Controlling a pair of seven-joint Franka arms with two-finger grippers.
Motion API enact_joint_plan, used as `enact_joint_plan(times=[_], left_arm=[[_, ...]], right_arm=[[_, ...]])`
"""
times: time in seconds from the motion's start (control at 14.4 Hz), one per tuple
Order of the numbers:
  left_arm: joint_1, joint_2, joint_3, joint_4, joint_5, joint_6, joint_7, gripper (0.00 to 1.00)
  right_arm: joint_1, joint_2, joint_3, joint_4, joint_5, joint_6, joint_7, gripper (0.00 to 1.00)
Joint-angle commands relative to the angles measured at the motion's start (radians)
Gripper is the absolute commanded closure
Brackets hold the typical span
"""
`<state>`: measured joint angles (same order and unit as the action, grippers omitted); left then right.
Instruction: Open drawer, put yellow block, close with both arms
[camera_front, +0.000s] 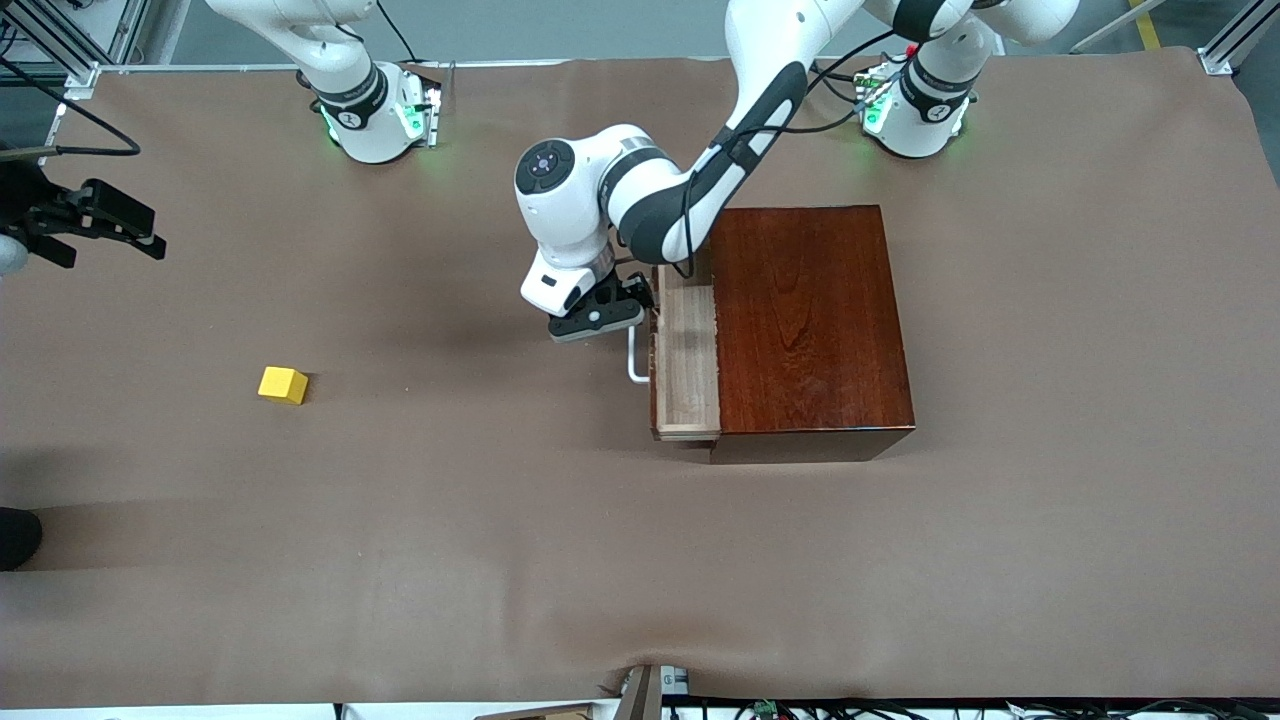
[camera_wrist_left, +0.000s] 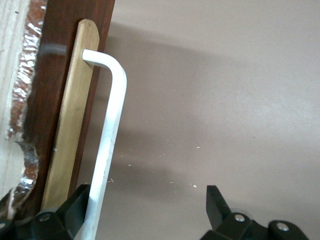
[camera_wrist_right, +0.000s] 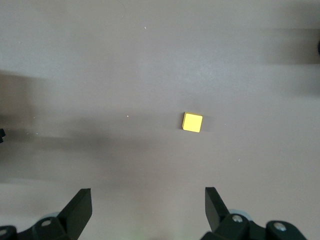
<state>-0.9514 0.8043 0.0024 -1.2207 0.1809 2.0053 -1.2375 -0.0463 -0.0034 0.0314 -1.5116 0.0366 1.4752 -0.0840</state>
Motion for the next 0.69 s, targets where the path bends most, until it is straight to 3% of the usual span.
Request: enact_joint_plan(times=[0.0, 0.62], left_arm=[[-0.010, 0.027, -0.013, 0.040, -0.020, 0.067, -0.055, 0.00], [-0.018, 0.053, -0.007, 0.038, -0.024, 0.174, -0.099, 0.00]], right_arm=[[-0.023, 0.008, 0.008, 0.010, 0.008, -0.003, -0.006, 0.00], [-0.043, 0.060, 0.008, 0.041, 0.008, 0.065, -0.003, 0.00]])
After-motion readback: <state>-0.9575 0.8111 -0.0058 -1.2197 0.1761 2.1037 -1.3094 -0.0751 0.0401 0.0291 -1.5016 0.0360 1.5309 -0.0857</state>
